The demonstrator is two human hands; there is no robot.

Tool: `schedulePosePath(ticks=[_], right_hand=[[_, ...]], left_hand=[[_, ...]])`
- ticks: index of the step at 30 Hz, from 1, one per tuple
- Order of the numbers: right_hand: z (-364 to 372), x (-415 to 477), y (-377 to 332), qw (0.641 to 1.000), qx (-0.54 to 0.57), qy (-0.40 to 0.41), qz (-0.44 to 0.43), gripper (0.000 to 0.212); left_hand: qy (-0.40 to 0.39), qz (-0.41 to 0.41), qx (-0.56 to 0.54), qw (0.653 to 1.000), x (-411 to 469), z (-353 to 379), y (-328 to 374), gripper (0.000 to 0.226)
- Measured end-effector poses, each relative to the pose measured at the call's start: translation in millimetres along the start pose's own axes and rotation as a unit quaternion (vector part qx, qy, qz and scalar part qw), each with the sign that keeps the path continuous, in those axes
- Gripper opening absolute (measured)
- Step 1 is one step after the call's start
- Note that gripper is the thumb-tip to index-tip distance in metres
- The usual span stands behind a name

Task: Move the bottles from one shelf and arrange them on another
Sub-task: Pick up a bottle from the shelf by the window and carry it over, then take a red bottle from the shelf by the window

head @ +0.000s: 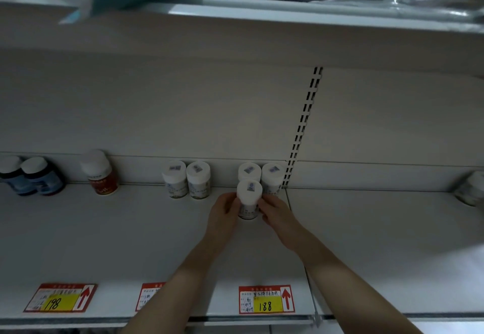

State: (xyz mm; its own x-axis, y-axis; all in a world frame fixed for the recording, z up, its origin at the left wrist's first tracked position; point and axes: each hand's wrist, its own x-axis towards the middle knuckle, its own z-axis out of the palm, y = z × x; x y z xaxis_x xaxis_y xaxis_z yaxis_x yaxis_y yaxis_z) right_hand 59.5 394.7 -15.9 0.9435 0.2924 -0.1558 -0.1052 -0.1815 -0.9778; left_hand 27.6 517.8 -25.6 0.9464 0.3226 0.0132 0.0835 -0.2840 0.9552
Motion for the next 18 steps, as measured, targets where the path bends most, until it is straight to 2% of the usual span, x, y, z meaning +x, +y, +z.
schedulePosePath(ticks=[5, 9, 12, 15, 18], right_hand=[[-2.6, -6.5, 0.0, 1.000, 0.008, 0.015, 0.015, 0.017], [-11.6, -17.1, 1.4, 0.998, 0.010, 0.061, 0.018, 0.026], [-22.5, -25.0, 3.3, 0.995, -0.004, 0.096, 0.036, 0.029], [-39.1, -34.1, 0.9, 0.993, 0.001, 0.112, 0.024, 0.019], [-62.5, -45.6, -3.4, 0.991, 0.002, 0.135, 0.019, 0.028]], left_hand=[[0.012, 0.001, 0.031, 0.999, -0.1, -3.1, -1.4, 0.026], [0.054, -0.002, 0.061, 0.997, -7.0, -5.1, -4.2, 0.024], [0.085, 0.009, 0.042, 0.995, -19.5, -6.1, -1.7, 0.022], [0.114, 0.031, 0.019, 0.993, -33.9, -3.1, 10.5, 0.022], [0.117, 0.055, -0.024, 0.991, -48.3, 10.7, 34.8, 0.021]])
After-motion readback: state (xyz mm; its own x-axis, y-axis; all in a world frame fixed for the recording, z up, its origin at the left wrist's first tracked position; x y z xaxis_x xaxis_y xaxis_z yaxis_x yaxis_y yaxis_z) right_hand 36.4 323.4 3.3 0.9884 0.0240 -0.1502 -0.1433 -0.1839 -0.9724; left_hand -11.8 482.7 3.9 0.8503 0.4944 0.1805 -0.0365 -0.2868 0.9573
